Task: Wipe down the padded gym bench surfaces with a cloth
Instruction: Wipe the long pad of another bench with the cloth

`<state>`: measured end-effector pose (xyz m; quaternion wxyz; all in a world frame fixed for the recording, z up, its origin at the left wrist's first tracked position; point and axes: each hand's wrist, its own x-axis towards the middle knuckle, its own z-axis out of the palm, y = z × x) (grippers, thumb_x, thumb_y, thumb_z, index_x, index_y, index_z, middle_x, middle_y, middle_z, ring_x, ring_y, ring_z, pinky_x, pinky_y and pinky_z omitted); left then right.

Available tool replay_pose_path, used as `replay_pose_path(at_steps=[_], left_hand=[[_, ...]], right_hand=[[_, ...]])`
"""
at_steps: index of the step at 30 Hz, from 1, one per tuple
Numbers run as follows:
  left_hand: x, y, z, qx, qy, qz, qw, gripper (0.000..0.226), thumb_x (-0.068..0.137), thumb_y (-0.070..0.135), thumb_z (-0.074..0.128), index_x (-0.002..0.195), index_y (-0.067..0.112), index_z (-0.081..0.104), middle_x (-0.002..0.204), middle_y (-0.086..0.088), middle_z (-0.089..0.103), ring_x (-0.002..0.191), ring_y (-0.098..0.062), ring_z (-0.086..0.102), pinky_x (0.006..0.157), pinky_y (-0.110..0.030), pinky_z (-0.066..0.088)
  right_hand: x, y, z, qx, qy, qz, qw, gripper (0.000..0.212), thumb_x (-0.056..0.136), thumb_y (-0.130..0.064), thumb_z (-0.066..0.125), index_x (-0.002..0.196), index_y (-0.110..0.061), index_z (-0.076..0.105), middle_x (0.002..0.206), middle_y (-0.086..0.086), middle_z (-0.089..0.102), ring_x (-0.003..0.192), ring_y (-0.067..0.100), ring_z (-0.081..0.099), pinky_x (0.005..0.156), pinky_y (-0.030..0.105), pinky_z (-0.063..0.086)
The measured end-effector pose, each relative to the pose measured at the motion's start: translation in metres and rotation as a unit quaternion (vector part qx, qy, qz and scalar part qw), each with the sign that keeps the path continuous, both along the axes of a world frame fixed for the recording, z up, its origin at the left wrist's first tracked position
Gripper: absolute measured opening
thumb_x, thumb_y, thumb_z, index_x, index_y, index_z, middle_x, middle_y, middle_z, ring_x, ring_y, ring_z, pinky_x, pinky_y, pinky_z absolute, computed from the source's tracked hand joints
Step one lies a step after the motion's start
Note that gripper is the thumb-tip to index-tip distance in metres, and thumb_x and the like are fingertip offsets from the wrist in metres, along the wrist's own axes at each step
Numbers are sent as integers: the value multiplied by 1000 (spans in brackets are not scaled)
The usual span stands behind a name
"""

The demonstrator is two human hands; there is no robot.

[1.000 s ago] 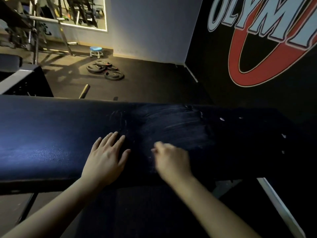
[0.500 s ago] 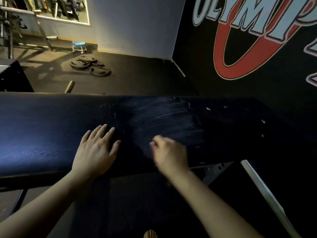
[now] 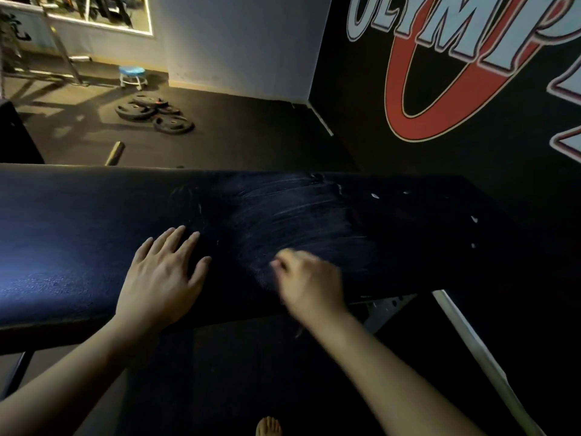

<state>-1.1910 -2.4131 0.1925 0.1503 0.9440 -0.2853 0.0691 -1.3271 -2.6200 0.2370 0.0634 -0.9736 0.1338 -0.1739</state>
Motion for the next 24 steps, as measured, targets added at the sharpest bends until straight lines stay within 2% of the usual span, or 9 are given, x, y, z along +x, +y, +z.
replay_pose_path(at_steps=[3,5,9,12,14,16,20,22,24], left_hand=[[0,-1,-2,2,0,2,1000,78,95,67,17,156,23,41,164,-6,36,154,-20,25,126,-45,19],[-1,-3,-2,5,-3,6,1000,77,96,66,18,155,23,42,163,-6,37,154,-21,27,126,-46,20],[-2,-4,2,7,2,12,1000,76,96,64,19,155,23,42,163,-6,38,154,-21,27,126,-46,20],[-1,-3,2,9,6,10,1000,76,95,65,19,155,25,42,163,-5,37,154,-20,26,126,-45,19],[0,-2,2,5,12,7,1000,76,95,66,19,156,25,41,164,-4,36,154,-19,26,126,-45,18],[2,-2,2,5,15,6,1000,76,96,66,20,156,26,40,164,-3,36,154,-19,26,127,-45,19],[2,-4,1,19,17,14,1000,74,96,65,22,156,25,41,163,-3,38,153,-19,27,126,-45,20],[0,-4,2,23,15,19,999,73,96,64,23,154,25,43,160,-3,41,151,-20,31,125,-46,23],[3,-7,6,24,13,21,999,71,95,63,26,150,24,48,154,-3,47,146,-23,38,121,-46,29]], right_hand=[[-11,-98,19,14,58,-214,975,26,103,-41,50,103,-20,67,96,9,73,90,34,69,64,33,38],[-3,-129,25,-12,75,-273,959,22,104,-36,51,104,-20,66,99,10,73,92,34,69,65,33,41],[65,-75,14,3,56,-224,973,16,101,-25,53,111,-18,64,109,10,72,99,33,70,75,36,52],[85,11,12,19,81,-37,996,17,102,-28,53,112,-19,63,107,10,71,96,34,69,72,36,48],[61,21,11,10,67,66,996,15,100,-32,56,104,-21,66,97,7,72,87,33,70,64,34,43],[38,-23,9,-1,39,12,999,19,99,-38,58,101,-22,69,90,5,74,83,34,70,60,35,47],[47,-133,24,-12,85,-229,970,25,103,-36,52,109,-18,68,98,14,73,92,37,70,73,38,52],[88,-132,26,-16,73,-237,969,24,103,-32,52,108,-15,67,100,15,72,95,37,69,76,39,53],[133,-94,21,21,60,-182,981,21,101,-30,54,109,-16,67,106,14,72,100,36,69,78,39,53]])
